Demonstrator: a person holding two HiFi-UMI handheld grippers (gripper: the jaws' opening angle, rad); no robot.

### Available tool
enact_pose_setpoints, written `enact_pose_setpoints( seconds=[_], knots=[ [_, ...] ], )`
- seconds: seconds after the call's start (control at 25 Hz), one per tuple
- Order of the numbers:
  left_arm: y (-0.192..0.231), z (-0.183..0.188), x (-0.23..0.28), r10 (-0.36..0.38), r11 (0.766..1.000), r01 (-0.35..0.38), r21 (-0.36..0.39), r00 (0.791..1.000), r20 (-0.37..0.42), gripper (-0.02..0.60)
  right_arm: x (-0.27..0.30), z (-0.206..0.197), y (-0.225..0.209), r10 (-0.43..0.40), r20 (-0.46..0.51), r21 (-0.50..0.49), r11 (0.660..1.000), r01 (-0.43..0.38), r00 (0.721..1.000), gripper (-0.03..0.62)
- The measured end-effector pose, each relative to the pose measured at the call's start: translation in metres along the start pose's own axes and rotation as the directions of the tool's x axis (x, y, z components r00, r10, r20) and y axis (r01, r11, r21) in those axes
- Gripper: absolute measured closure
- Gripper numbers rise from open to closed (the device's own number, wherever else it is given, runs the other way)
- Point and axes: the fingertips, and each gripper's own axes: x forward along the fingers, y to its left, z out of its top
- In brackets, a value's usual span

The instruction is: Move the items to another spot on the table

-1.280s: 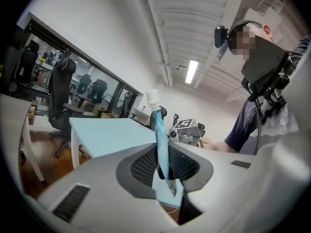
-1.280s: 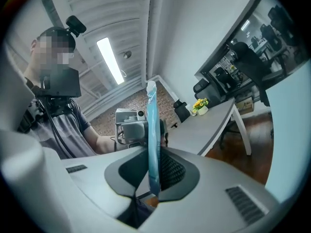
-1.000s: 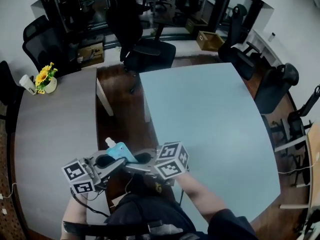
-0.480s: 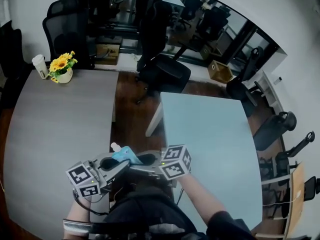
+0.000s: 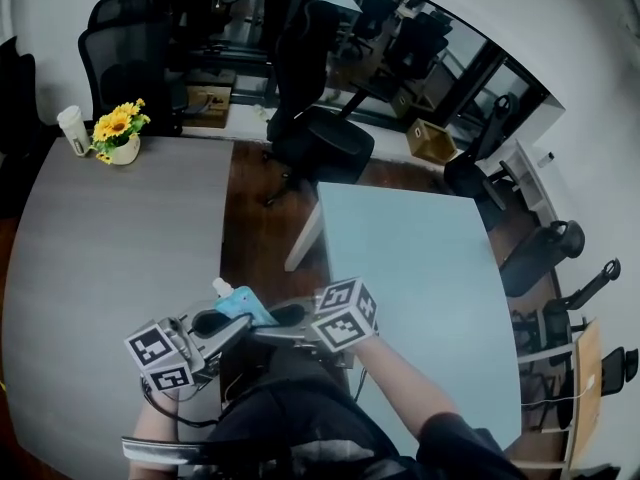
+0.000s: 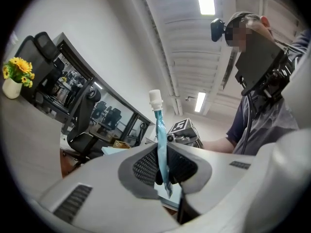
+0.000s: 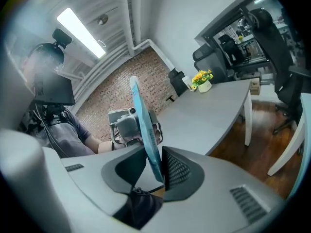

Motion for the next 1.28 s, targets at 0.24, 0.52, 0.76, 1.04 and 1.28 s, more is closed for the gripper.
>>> enact_pose_setpoints(
  seconds=[0.24, 0.52, 0.76, 1.04, 1.28],
  knots=[
    [0.006, 0.0, 0.005, 0.021, 0.998, -0.021, 0.055, 1.0, 0.008, 0.518, 0.001, 0.002, -0.006, 0.123, 0.046, 0.164, 0.978, -0.129, 0.991, 0.505],
    [0.029, 0.001, 0.027, 0.078, 0.987, -0.067, 0.144, 0.994, -0.076, 0.49, -0.004, 0.01, -0.028, 0.247, 0.077, 0.239, 0.936, -0.258, 0.966, 0.511],
    [0.075, 0.017, 0.058, 0.115, 0.99, -0.105, 0.094, 0.988, -0.104, 0.428, -0.023, 0.041, -0.058, 0.309, 0.119, 0.125, 0.938, -0.323, 0.944, 0.565],
    [0.126, 0.059, 0.108, 0.094, 0.996, -0.094, 0.008, 0.991, -0.096, 0.356, -0.052, 0.081, -0.097, 0.373, 0.16, 0.039, 0.923, -0.383, 0.914, 0.569],
    [0.15, 0.066, 0.148, 0.135, 0.991, -0.13, 0.043, 0.977, -0.165, 0.454, -0.068, 0.094, -0.131, 0.373, 0.136, 0.006, 0.926, -0.377, 0.918, 0.568]
  ],
)
